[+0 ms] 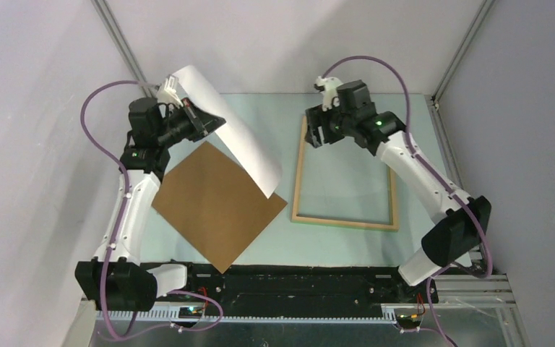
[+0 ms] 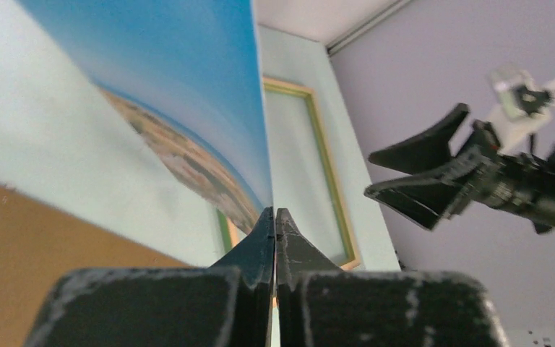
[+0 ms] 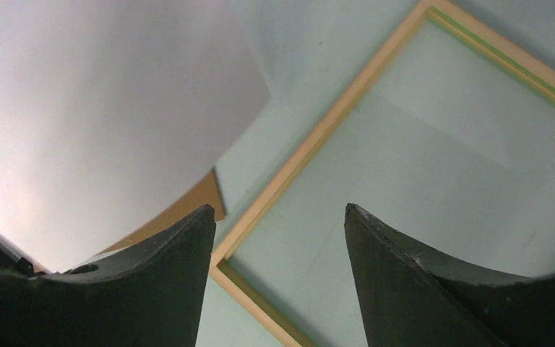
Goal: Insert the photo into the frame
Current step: Turn over the photo at the center of the board.
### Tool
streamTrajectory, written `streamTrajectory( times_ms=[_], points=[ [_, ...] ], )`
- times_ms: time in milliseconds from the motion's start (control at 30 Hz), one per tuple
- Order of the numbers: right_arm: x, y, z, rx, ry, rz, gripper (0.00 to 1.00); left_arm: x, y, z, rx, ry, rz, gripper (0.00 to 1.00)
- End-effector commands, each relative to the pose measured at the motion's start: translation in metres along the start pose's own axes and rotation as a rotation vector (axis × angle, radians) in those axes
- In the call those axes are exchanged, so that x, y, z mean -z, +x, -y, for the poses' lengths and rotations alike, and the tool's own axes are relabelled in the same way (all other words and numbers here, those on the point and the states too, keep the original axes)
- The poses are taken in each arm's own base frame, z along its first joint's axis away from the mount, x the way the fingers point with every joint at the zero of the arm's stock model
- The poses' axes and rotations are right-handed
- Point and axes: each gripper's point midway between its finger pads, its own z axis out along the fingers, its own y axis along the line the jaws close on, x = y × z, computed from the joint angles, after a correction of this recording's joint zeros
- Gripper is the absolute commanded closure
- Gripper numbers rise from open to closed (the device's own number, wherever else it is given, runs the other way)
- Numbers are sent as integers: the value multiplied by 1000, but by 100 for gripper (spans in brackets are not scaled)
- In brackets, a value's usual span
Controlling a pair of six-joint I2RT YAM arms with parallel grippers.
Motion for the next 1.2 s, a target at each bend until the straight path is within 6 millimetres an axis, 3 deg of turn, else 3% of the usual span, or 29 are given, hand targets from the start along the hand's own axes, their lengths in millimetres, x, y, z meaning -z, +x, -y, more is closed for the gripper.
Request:
streamTrajectory(
  times_ms=[0, 133, 333, 600, 733, 800, 933, 1167],
  points=[
    [39, -32, 23, -26, 7, 179, 29, 17, -15, 64, -129, 211, -12, 100],
    [56, -24, 64, -93, 73, 200, 29, 15, -17, 106, -190, 325, -42, 100],
    [86, -16, 111, -182, 161, 251, 28, -5, -7, 154, -224, 433, -121, 100],
    [114, -2, 161, -271, 287, 281, 29, -60, 58, 233, -251, 607, -353, 100],
    [128, 12, 188, -333, 350, 285, 30, -59, 83, 273, -256, 751, -459, 100],
    [132, 22, 200, -360, 374, 280, 30, -57, 91, 280, -259, 797, -497, 100],
    [135, 42, 221, -412, 396, 266, 30, -67, 109, 260, -255, 791, -556, 100],
    [129, 66, 243, -472, 402, 237, 31, -123, 154, 171, -147, 618, -684, 100]
  ],
)
